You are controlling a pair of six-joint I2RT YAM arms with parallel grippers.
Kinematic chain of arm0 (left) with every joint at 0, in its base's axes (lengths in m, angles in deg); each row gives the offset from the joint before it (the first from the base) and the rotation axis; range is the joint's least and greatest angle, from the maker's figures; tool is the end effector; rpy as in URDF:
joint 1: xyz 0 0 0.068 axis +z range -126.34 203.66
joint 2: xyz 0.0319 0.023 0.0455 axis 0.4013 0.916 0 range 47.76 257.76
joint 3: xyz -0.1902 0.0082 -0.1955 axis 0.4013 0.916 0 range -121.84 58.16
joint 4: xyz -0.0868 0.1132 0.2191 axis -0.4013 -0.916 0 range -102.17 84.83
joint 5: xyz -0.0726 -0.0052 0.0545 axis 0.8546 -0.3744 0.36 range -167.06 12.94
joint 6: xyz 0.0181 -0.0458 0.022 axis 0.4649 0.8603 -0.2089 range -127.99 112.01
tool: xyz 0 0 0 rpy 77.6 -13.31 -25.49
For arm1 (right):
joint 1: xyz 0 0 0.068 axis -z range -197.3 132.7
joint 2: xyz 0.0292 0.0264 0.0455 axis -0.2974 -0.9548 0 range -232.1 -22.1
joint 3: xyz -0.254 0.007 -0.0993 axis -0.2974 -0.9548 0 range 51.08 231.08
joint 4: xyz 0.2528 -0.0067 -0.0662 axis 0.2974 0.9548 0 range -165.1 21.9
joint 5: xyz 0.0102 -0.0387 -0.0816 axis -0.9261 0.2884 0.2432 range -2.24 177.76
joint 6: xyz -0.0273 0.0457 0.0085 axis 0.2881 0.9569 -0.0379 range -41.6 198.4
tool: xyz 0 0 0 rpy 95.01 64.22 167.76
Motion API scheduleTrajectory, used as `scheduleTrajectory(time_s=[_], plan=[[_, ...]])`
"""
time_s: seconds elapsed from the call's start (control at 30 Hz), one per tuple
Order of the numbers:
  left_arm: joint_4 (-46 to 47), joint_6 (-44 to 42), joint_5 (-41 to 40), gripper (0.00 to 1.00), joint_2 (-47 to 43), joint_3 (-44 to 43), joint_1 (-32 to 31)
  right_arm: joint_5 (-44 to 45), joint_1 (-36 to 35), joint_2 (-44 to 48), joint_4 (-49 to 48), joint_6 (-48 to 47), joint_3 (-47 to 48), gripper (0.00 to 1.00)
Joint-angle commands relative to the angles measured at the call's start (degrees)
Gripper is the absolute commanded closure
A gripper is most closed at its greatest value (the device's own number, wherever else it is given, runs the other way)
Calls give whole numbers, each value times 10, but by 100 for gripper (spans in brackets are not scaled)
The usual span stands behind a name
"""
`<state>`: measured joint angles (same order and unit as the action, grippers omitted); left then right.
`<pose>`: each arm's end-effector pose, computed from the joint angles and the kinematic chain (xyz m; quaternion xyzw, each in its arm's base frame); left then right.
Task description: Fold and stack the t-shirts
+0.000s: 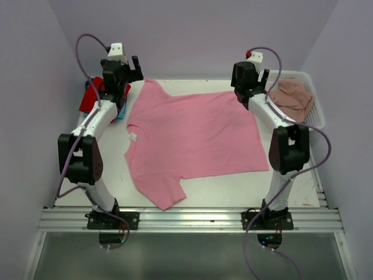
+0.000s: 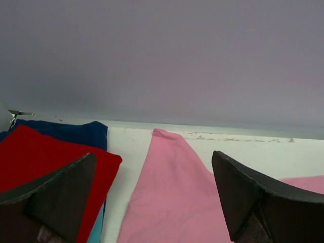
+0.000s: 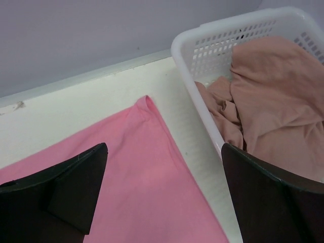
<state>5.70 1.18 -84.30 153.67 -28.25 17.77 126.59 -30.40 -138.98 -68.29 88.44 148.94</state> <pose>0.4495 -0.0419 0.3258 -0.0628 0.7553 -0.0377 0.6513 0.4745 0.0874 0.2815 0.1552 0.8035 -0.1754 0.5473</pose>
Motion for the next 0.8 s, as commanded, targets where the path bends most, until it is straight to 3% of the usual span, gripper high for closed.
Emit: scheduleTrajectory(time_s=[0.0,0.17,0.33,0.53,0.77], plan=[[15,65,37,0,-97,91,-8,-22,-32,121,-51,4,-103,1],[-154,116,103,0,-185,144,-40,-14,-88,256,46,4,-195,1],[-381,96,96,0,-248,176,-137,-28,-139,369,161,21,-274,1],[-438,189,149,0,-442,350,-177,-81,-146,530,269,82,-361,1],[-545,290,165,0,-576,406,-223,-126,-153,621,393,117,-377,1]])
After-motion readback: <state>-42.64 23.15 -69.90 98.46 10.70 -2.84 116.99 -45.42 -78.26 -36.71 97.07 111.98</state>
